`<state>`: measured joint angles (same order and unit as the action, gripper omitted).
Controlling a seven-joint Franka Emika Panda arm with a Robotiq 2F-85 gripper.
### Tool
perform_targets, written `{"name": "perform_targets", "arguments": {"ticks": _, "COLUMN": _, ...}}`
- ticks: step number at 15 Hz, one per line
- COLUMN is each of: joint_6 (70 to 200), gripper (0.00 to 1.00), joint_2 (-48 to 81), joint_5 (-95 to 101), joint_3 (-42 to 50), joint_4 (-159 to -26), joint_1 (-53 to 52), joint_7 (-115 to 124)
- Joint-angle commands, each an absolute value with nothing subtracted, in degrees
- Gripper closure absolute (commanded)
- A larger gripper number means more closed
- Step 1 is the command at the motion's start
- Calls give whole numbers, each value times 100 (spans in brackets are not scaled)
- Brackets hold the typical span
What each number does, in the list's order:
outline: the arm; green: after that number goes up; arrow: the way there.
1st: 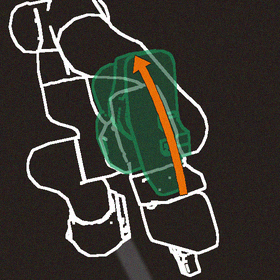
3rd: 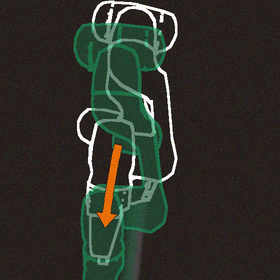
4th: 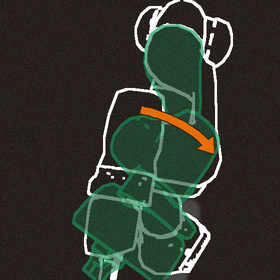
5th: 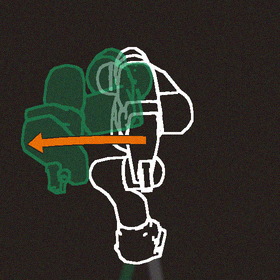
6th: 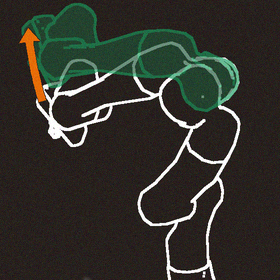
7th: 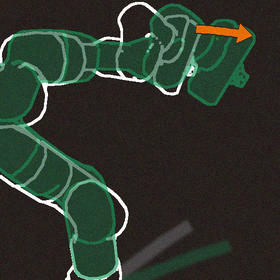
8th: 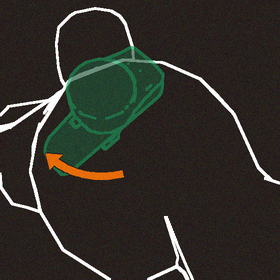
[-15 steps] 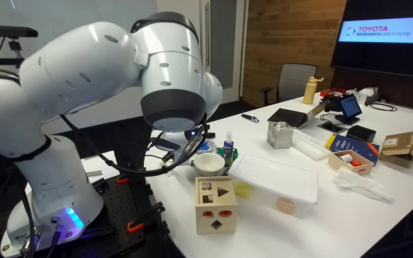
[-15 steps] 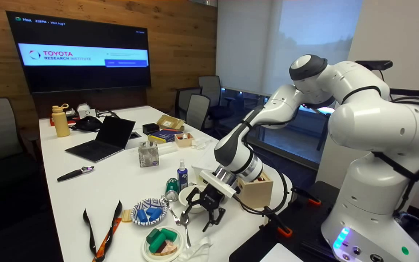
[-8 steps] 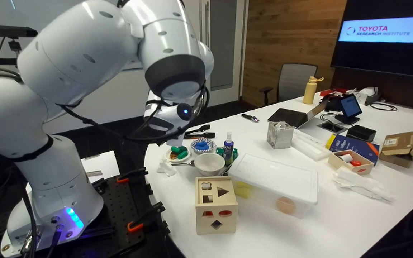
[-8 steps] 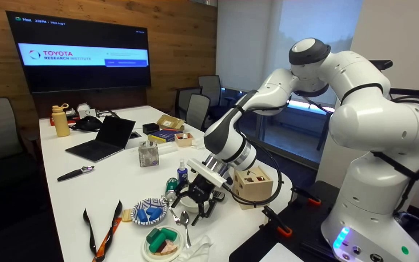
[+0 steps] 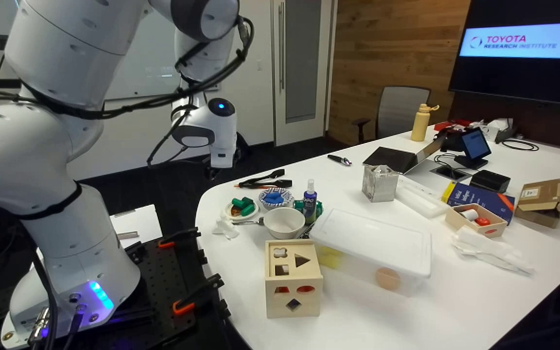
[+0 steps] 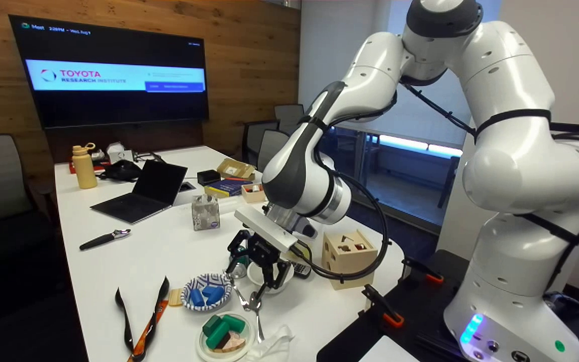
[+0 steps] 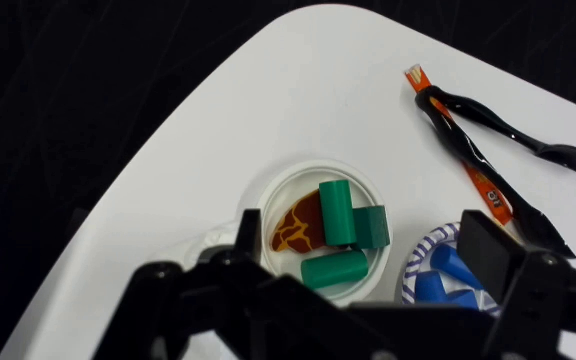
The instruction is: Use the silver spoon to stir the contents in the white bowl.
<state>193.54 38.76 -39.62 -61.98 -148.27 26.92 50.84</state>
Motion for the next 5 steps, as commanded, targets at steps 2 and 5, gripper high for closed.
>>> {"name": "perform_targets", "arguments": {"ticks": 2, "joint_6": 18955, "gripper": 0, "joint_2": 2177, "joint_5": -5196, "joint_3": -5445, "joint_4": -15017, "joint_1": 1519, "joint_7": 5203}}
{"name": "perform_targets", "arguments": {"ticks": 5, "joint_6": 18308, "gripper": 0, "joint_2": 1351, "joint_5": -5361, "joint_3": -4416, "joint_4": -15150, "joint_1": 548, "joint_7": 5368}}
